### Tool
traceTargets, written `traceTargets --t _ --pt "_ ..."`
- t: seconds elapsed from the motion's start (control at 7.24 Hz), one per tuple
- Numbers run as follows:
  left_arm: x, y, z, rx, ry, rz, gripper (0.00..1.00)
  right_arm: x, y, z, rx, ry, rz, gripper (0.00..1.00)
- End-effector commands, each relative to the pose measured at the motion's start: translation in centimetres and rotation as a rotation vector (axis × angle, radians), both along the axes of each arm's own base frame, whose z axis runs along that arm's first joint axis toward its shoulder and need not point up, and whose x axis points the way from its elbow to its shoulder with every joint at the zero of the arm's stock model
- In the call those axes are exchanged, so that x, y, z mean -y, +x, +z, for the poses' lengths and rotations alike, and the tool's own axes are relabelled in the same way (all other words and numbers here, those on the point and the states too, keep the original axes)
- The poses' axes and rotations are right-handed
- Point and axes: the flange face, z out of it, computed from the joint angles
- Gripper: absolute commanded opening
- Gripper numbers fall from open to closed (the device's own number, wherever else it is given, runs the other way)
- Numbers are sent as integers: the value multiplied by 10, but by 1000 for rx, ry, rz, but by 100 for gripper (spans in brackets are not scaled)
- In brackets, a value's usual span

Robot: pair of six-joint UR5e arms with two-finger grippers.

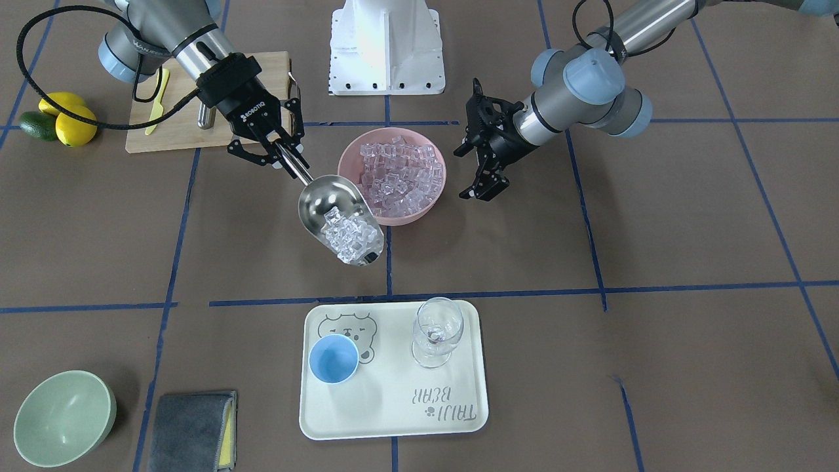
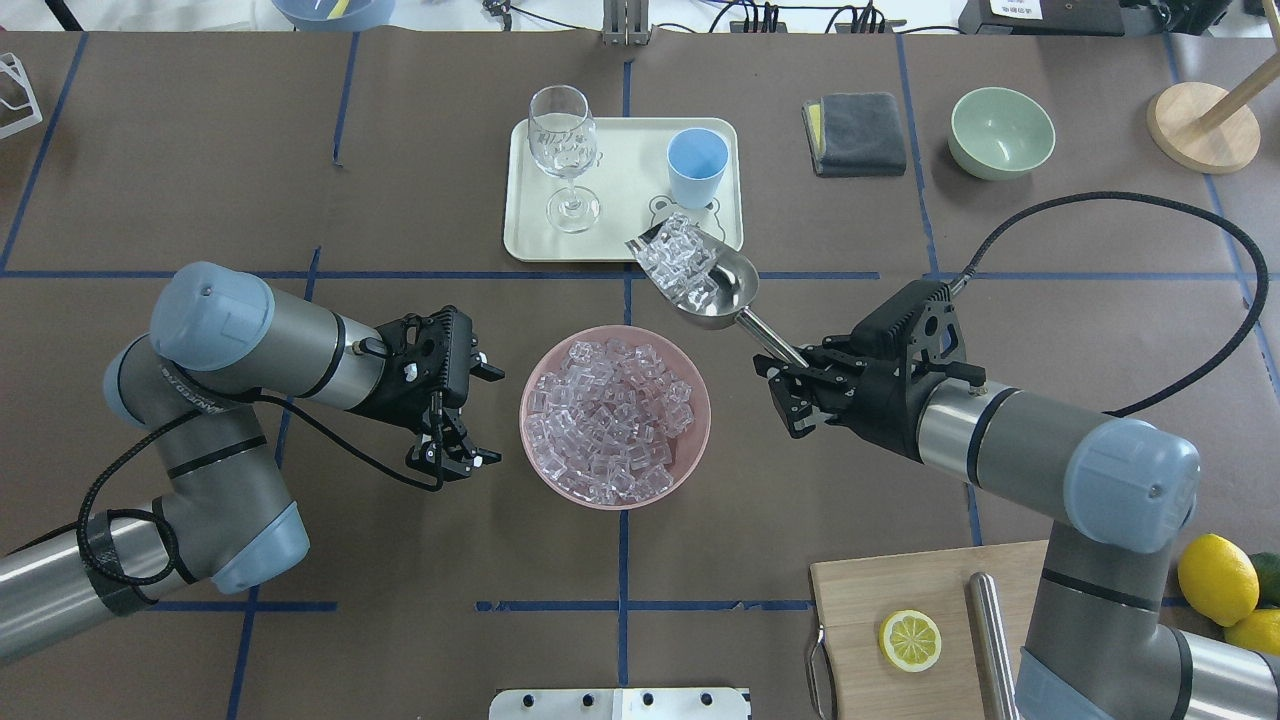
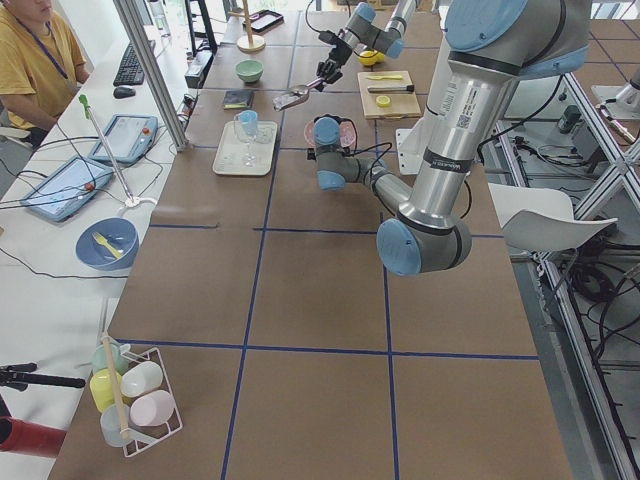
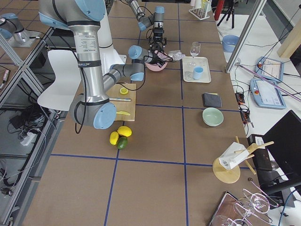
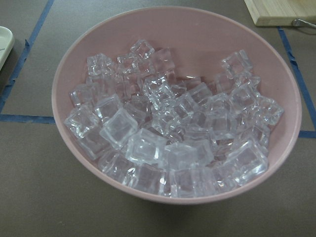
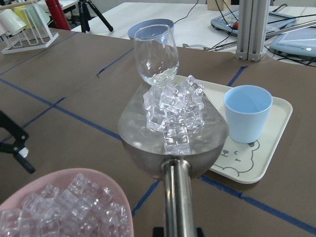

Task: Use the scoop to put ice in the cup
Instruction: 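Carry the filled scoop to the light-blue cup with the right gripper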

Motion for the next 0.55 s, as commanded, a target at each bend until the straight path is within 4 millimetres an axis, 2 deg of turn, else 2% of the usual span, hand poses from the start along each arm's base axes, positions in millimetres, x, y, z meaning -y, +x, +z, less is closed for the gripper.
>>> traceTargets --t 0.0,0.28,0.41 --pt "2 -2 1 0 -3 3 100 42 -2 -32 -67 -81 54 0" --pt "2 -2 1 0 -3 3 100 69 -9 -27 -129 -133 50 0" --pt "2 -2 1 0 -3 3 100 75 -9 -24 -117 -170 43 0"
